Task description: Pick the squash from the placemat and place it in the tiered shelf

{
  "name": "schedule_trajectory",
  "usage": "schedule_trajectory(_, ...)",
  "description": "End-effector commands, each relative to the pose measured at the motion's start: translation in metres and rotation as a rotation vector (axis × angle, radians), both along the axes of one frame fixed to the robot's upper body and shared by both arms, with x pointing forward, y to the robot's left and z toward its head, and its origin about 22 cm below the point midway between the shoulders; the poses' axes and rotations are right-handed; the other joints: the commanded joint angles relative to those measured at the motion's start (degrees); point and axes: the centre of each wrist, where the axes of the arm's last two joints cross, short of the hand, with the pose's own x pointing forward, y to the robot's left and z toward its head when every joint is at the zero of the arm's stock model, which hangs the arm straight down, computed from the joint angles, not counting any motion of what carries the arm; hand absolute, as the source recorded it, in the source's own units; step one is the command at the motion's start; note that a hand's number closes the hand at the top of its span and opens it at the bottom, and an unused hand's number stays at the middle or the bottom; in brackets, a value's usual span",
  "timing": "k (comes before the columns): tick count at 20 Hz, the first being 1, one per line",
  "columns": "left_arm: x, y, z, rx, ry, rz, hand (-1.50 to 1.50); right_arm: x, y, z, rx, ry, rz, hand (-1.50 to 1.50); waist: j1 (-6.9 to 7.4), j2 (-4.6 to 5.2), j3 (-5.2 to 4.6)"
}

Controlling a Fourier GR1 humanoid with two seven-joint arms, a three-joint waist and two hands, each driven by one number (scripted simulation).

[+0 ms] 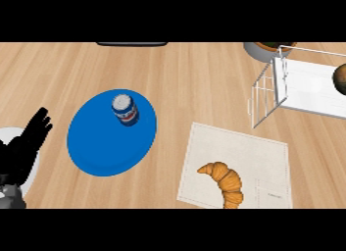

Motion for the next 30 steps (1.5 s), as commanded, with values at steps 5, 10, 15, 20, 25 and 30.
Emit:
schedule_trajectory(5,-0.011,0.011,0.0,-0.006,0.001,-0.008,0.0,0.018,0.002,-0.021,0.124,-0.073,0.046,-1.5,-0.16,-0.12,0.0)
schedule_trajectory(10,-0.01,0.019,0.005,-0.009,0.012,0.008,0.0,0.006,-0.013,0.001,0.341,-0.108,0.082,-1.5,-0.6,-0.29,-0.01)
schedule_trajectory(15,-0.013,0.021,0.013,0.021,0.012,0.012,0.0,-0.025,-0.06,0.032,0.458,-0.135,0.133,-1.5,-0.72,-0.29,0.02)
schedule_trajectory(20,-0.017,0.017,-0.001,-0.021,0.015,0.016,0.0,-0.056,-0.08,0.059,0.573,-0.251,0.151,-1.5,-1.3,-0.42,-0.03)
schedule_trajectory(25,-0.024,0.019,-0.01,-0.015,0.007,0.024,0.0,-0.121,-0.129,0.087,0.603,-0.313,0.094,-1.5,-1.66,-0.39,0.0)
schedule_trajectory(30,-0.022,0.002,-0.008,-0.009,0.012,0.042,0.0,-0.193,-0.168,0.12,0.604,-0.321,-0.007,-1.5,-2.21,-0.38,0.09)
